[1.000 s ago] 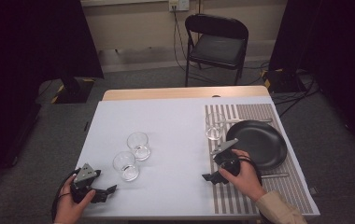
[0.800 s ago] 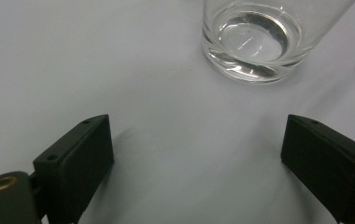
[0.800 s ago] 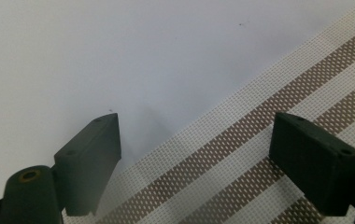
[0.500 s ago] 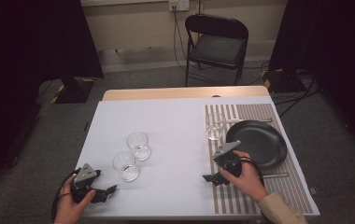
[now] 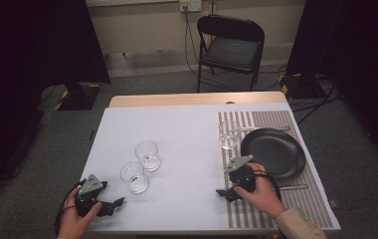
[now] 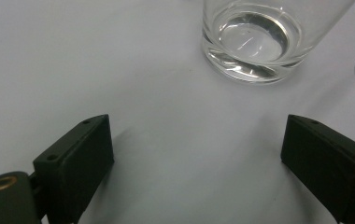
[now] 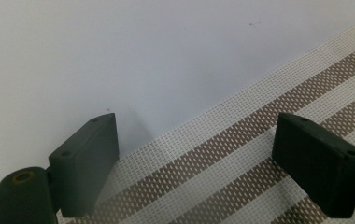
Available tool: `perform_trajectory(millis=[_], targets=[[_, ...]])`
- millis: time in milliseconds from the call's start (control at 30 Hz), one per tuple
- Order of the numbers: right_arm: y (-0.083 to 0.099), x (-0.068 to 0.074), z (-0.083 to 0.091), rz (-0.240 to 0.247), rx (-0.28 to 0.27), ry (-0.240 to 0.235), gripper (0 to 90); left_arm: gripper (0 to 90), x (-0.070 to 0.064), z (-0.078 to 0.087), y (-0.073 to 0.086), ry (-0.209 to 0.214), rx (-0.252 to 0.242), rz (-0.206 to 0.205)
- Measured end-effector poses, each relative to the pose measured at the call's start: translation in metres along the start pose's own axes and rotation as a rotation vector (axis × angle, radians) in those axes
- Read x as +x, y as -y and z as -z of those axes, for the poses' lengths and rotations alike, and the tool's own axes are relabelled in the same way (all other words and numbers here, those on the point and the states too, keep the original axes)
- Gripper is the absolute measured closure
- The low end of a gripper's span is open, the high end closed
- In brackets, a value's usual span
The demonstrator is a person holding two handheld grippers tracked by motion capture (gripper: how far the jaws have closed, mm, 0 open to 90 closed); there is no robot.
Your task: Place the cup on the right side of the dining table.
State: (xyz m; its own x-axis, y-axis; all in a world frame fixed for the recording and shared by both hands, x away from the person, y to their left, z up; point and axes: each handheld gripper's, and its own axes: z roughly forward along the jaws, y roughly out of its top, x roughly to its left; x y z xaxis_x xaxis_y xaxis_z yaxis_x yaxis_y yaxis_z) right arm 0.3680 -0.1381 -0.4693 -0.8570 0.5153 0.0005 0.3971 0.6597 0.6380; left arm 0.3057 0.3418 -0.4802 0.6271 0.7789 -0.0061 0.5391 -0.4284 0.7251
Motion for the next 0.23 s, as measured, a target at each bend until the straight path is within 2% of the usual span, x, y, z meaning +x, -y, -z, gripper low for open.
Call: perform_trajectory(millis=[233], targets=[[0.0017, 0.0003, 0.0000, -0.002, -0.014, 0.002, 13.7, 8.5, 0.0007, 0.0000, 0.0000, 0.003, -0.004, 0.001]])
